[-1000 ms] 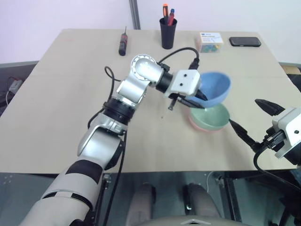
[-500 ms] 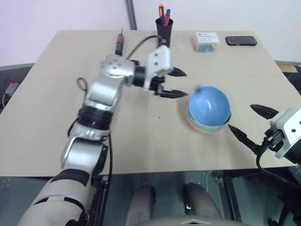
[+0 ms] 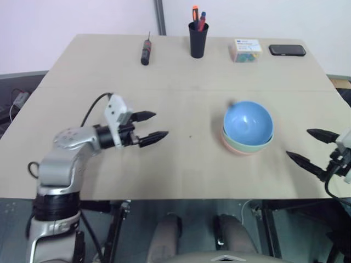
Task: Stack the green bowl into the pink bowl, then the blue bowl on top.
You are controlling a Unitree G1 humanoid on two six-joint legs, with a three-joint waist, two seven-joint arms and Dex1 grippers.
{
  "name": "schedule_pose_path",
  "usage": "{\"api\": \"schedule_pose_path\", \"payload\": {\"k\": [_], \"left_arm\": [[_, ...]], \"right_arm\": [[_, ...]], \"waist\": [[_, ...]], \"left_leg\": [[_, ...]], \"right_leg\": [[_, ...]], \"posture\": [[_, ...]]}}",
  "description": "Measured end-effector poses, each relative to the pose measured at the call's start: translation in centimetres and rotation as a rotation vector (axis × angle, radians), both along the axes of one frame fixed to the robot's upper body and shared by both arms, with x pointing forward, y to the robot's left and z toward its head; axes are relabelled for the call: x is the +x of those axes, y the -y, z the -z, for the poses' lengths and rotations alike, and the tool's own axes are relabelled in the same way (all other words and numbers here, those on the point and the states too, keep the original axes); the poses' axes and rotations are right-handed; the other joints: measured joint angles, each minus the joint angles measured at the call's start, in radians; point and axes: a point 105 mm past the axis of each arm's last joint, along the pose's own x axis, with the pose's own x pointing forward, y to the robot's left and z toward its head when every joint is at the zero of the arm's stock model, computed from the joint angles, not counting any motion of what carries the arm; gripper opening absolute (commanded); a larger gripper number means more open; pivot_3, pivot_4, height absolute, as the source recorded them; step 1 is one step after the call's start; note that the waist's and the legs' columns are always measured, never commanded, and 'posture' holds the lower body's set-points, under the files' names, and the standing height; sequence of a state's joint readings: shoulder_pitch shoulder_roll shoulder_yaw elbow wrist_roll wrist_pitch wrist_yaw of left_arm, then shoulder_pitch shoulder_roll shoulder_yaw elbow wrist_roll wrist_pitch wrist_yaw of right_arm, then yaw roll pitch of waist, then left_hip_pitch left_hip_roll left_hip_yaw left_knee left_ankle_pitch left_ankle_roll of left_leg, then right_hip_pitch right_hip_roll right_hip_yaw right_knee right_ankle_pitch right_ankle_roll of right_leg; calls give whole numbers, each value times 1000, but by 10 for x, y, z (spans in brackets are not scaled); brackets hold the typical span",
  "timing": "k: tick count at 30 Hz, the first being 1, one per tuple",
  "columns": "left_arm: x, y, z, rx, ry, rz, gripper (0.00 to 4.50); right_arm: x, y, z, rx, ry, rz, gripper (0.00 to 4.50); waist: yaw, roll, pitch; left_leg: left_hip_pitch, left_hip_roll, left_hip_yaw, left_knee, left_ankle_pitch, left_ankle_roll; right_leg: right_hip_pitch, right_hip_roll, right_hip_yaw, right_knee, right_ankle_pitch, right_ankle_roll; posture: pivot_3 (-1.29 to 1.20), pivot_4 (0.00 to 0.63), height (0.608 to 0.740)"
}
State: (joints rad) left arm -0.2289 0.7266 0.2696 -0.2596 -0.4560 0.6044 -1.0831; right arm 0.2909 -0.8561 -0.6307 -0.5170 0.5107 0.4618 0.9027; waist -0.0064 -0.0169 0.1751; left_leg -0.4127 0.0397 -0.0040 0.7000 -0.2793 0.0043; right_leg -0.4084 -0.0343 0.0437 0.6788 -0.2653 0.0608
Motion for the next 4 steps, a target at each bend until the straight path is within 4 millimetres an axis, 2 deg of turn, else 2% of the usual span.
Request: {"api": "schedule_pose_path", "payload": {"k": [4], "left_arm": [[-15,-16,6,19,-44,-15,4421]], "right_arm": [[-7,7,-5,9,-27,-1,4500]], "waist": [[-1,0,0]], "left_leg": [[1,0,1,0,0,0]], "right_leg": [[1,0,0,0,0,0]], "posture": [[0,150,740]]}}
